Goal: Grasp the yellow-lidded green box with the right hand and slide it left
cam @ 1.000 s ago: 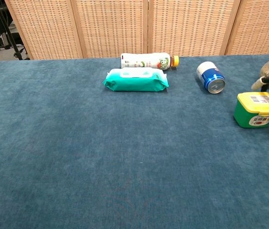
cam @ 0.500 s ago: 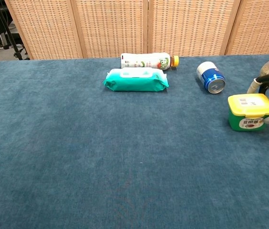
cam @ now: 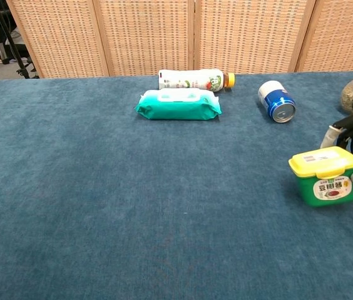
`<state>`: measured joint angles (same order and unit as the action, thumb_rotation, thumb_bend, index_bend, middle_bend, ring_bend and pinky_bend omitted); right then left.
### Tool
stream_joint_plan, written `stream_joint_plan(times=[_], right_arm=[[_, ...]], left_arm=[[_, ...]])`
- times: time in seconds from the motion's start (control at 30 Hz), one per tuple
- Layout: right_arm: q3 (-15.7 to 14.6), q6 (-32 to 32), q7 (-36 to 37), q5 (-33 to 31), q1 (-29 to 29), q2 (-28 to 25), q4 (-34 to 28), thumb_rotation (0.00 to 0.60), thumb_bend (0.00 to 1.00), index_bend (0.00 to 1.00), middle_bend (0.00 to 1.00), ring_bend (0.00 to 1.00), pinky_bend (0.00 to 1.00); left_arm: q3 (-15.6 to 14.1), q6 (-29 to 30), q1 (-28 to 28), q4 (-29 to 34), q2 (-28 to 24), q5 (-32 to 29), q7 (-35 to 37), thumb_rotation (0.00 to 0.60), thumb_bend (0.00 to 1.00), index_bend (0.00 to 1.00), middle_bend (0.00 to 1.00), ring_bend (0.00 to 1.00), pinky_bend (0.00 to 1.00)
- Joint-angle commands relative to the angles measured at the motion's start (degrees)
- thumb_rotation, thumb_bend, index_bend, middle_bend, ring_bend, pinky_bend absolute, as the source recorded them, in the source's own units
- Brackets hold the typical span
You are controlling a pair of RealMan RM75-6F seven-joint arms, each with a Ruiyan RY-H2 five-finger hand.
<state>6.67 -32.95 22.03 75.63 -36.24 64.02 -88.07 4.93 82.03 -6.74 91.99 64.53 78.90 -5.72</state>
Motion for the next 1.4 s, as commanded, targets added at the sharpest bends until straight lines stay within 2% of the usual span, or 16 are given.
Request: stream_joint_plan(times=[0.03, 0.07, 0.13, 0.2, 0.27, 0.33, 0.57, 0.63, 0.7, 0.77, 0.87, 1.0, 1.13, 1.4], right_arm=[[0.1, 7.9, 6.7, -5.1, -2.2, -0.7, 0.6, 0.600, 0.75, 0.50, 0.53, 0.46, 0.34], [0.3, 8.7, 7.4, -5.6, -2.4, -0.5, 1.3, 0.600, 0.73, 0.50, 0.50, 0.44, 0.34], [0.6, 8.4, 8.0, -7.1, -2.2, 0.3, 3.1, 0.600, 0.67, 0.42, 0.34, 0.31, 0.32], [0.9, 7.7, 8.3, -8.2, -1.8, 0.8, 3.7, 0.600, 0.59, 0.19, 0.07, 0.07, 0.19], [1.8, 5.8, 9.3, -9.0, -0.9, 1.2, 3.9, 0.600, 0.56, 0.05, 0.00, 0.00, 0.08], [2.9, 3.0, 10.2, -9.6, 0.3, 1.4, 4.0, 0.600, 0.54, 0.00, 0.00, 0.00, 0.03], [3.5, -3.6, 9.6, -5.8, 3.0, -0.4, 1.5, 0.600, 0.52, 0.00, 0.00, 0.00, 0.00], [3.1, -5.3, 8.3, -4.2, 3.6, -0.9, 0.6, 0.600, 0.41, 0.00, 0.00, 0.00, 0.00], [1.9, -7.0, 5.5, -1.6, 4.1, -1.6, -0.8, 0.600, 0.14, 0.00, 0.00, 0.00, 0.00], [0.8, -8.5, 1.9, 0.3, 4.3, -1.5, -1.4, 0.600, 0.01, 0.00, 0.00, 0.00, 0.00], [-0.5, -12.4, -7.5, 1.5, 4.8, 0.5, -1.2, 0.600, 0.00, 0.00, 0.00, 0.00, 0.00], [-1.0, -15.6, -15.7, 0.4, 5.3, 3.3, -1.5, 0.600, 0.00, 0.00, 0.00, 0.00, 0.00], [-0.8, -18.9, -24.8, -1.3, 5.1, 8.7, 0.2, 0.600, 0.00, 0.00, 0.00, 0.00, 0.00], [-0.5, -20.8, -31.5, -4.7, 4.5, 16.8, 6.4, 0.600, 0.00, 0.00, 0.00, 0.00, 0.00]], left_arm=[[0.0, -0.2, -0.1, 0.0, 0.0, -0.1, 0.1, 0.600, 0.00, 0.00, 0.00, 0.00, 0.00], [0.0, -0.2, -0.1, -0.1, 0.0, -0.1, 0.1, 0.600, 0.00, 0.00, 0.00, 0.00, 0.00], [0.0, -0.2, -0.1, -0.1, 0.0, -0.1, 0.1, 0.600, 0.00, 0.00, 0.00, 0.00, 0.00], [0.1, -0.2, -0.1, -0.1, 0.0, -0.2, 0.2, 0.600, 0.00, 0.00, 0.00, 0.00, 0.00], [0.1, -0.2, -0.1, -0.1, 0.0, -0.2, 0.2, 0.600, 0.00, 0.00, 0.00, 0.00, 0.00], [0.0, -0.3, -0.2, -0.1, 0.0, -0.2, 0.1, 0.600, 0.00, 0.00, 0.00, 0.00, 0.00], [-0.1, -0.1, -0.1, 0.0, 0.1, 0.0, -0.1, 0.600, 0.00, 0.00, 0.00, 0.00, 0.00], [-0.1, -0.1, -0.1, 0.1, 0.1, 0.0, -0.1, 0.600, 0.00, 0.00, 0.00, 0.00, 0.00], [-0.1, 0.0, -0.1, 0.1, 0.1, 0.1, -0.2, 0.600, 0.00, 0.00, 0.00, 0.00, 0.00], [-0.2, 0.0, -0.1, 0.1, 0.1, 0.2, -0.2, 0.600, 0.00, 0.00, 0.00, 0.00, 0.00], [-0.3, 0.1, -0.1, 0.1, 0.1, 0.4, -0.3, 0.600, 0.00, 0.00, 0.00, 0.00, 0.00], [-0.3, 0.1, 0.0, 0.1, 0.2, 0.5, -0.3, 0.600, 0.00, 0.00, 0.00, 0.00, 0.00], [-0.3, 0.0, -0.1, 0.1, 0.1, 0.4, -0.1, 0.600, 0.00, 0.00, 0.00, 0.00, 0.00], [-0.2, -0.2, -0.1, -0.1, -0.2, 0.1, 0.6, 0.600, 0.00, 0.00, 0.00, 0.00, 0.00]])
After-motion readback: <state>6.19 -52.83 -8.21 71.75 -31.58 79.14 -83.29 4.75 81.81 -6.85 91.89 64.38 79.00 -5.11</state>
